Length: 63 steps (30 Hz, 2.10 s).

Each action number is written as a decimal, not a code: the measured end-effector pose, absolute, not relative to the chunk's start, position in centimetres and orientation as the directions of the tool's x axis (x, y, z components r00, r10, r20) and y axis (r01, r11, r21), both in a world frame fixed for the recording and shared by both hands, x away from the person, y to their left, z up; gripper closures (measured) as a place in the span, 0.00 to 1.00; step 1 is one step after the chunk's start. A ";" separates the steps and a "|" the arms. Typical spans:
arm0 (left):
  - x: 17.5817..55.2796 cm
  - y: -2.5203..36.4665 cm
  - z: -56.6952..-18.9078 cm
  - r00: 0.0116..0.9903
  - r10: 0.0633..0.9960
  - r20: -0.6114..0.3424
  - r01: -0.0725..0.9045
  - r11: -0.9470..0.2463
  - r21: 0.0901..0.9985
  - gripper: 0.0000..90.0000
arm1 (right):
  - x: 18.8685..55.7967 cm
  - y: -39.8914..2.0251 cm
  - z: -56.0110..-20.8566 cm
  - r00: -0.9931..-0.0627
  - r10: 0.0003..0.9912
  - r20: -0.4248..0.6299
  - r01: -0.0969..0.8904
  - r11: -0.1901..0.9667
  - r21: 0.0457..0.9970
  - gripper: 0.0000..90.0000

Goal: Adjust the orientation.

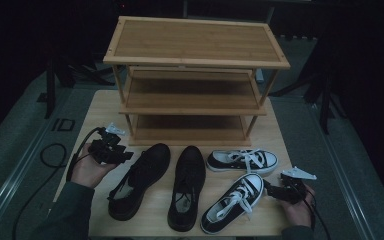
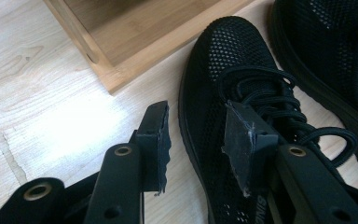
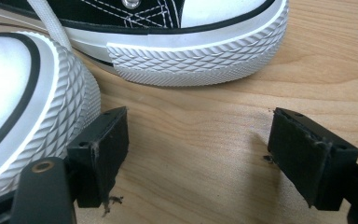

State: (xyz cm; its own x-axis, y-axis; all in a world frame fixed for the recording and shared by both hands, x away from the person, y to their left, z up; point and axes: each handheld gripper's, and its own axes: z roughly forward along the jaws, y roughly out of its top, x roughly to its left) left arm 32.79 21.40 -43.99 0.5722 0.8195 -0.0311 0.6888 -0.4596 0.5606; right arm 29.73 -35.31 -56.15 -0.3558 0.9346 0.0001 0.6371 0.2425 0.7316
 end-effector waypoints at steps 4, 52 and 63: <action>32.6 21.2 -43.8 0.580 0.814 -0.032 0.686 -0.466 0.559 0.67 | 29.7 -35.3 -56.1 -0.356 0.934 0.000 0.637 0.243 0.732 0.22; 29.8 20.1 -42.6 0.677 0.734 -0.054 0.639 -0.550 0.538 0.65 | 29.7 -35.3 -56.1 -0.361 0.933 0.000 0.636 0.247 0.731 0.22; 29.4 20.1 -43.2 0.677 0.734 -0.050 0.649 -0.564 0.510 0.65 | 29.7 -35.3 -56.1 -0.362 0.932 0.000 0.636 0.247 0.731 0.22</action>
State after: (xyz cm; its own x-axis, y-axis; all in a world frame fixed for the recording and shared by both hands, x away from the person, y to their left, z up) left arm 29.40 20.07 -43.16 0.6770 0.7343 -0.0495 0.6493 -0.5641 0.5101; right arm 29.73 -35.28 -56.15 -0.3615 0.9324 0.0000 0.6360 0.2466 0.7312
